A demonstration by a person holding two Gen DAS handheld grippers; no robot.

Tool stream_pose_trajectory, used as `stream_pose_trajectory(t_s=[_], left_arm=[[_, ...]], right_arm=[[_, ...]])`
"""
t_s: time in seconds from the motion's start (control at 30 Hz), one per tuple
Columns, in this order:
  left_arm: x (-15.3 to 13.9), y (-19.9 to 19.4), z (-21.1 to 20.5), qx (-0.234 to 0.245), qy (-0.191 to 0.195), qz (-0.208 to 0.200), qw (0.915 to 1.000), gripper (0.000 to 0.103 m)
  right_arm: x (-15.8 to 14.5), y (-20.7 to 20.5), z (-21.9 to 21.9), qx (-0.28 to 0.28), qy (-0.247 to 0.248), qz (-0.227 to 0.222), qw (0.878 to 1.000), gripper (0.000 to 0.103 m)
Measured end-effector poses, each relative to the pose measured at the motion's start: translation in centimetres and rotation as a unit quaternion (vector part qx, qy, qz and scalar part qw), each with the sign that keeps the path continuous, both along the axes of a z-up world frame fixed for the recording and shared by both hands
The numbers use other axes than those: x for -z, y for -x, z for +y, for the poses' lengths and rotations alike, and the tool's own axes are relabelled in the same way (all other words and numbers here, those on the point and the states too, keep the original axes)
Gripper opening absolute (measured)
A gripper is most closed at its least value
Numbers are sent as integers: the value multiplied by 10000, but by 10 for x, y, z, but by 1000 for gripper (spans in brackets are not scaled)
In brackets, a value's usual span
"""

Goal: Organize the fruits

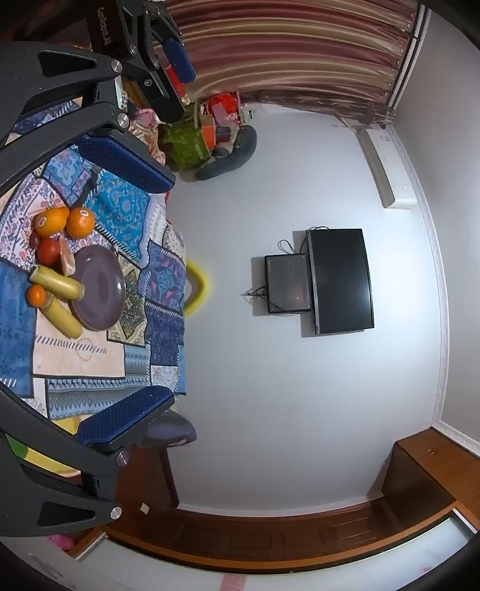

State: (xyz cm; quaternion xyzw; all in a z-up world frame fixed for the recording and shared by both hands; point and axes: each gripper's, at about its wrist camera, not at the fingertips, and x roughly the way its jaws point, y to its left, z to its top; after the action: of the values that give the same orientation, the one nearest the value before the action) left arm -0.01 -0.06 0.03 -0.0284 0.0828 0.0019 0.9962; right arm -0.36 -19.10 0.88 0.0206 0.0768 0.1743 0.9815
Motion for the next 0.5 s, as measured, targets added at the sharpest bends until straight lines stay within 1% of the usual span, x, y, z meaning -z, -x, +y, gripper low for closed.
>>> stream_pose_trajectory(t_s=[0.07,0.1,0.27,0.3,0.5], left_arm=[[-1,-4,0,-27,2,61,10000,103],[-1,-2,-2,-28,-24,5,10000,103],[-3,-3,-1,-1,26,6,10000,103],[-1,-2,-1,-7,26,-15,10000,103],[2,-1,2,-12,30,-30,10000,103]], right_arm=[[1,-1,-1,37,-24,18,10000,103],[1,-1,-1,55,-8,13,10000,103],[2,-6,-1,87,3,4,10000,103],[-2,4,0,49,-8,-18,10000,103],[-2,4,0,49,-16,-37,10000,103]])
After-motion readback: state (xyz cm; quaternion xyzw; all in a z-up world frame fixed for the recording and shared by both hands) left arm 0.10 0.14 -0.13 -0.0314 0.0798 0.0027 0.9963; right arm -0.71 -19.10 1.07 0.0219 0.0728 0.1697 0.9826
